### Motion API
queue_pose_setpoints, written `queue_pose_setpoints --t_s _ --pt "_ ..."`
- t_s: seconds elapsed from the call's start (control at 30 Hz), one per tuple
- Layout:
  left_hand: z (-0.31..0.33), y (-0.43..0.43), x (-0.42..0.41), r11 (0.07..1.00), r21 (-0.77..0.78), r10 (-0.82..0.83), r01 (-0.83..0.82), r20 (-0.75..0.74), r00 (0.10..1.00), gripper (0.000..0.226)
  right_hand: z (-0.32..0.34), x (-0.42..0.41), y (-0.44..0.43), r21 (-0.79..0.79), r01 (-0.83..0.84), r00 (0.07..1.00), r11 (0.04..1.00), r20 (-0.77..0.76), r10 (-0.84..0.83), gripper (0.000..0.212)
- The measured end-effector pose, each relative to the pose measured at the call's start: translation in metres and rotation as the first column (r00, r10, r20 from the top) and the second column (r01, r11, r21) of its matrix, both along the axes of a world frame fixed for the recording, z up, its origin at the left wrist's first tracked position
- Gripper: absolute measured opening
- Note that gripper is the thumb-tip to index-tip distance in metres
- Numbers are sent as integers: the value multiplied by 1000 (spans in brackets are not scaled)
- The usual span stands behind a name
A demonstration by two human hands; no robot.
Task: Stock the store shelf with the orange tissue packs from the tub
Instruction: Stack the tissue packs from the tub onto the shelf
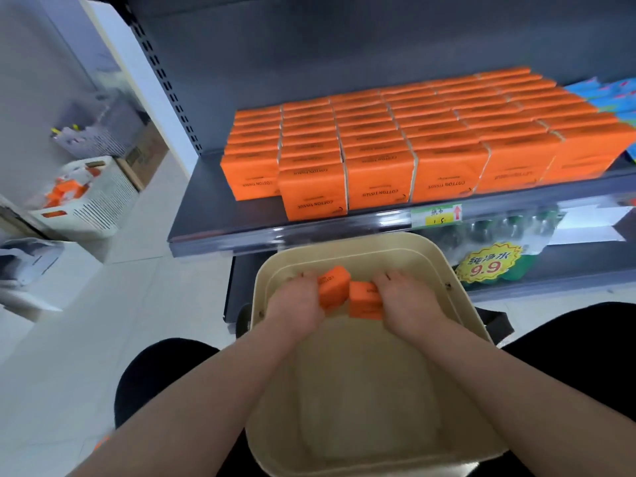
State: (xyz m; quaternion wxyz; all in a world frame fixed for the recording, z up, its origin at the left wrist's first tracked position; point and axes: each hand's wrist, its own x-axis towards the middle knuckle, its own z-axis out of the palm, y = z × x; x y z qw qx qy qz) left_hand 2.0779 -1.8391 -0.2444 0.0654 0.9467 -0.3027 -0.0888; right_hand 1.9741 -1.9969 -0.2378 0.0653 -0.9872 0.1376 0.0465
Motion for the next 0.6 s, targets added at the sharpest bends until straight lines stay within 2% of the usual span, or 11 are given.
queue_pose_setpoints --t_s 0.23,0.4,0.5,0.6 --pt "89 16 2 976 -215 73 -48 114 991 33 68 4 4 -110 -13 981 994 192 34 48" --pt "133 33 23 940 -318 203 -125 225 953 39 99 19 1 -136 23 937 990 349 26 48" --pt "142 39 44 910 -347 331 -228 274 903 38 108 34 -2 -143 26 928 989 372 29 51" --pt "137 40 70 899 -308 403 -312 303 863 40 105 47 -2 -132 -11 939 991 340 56 52"
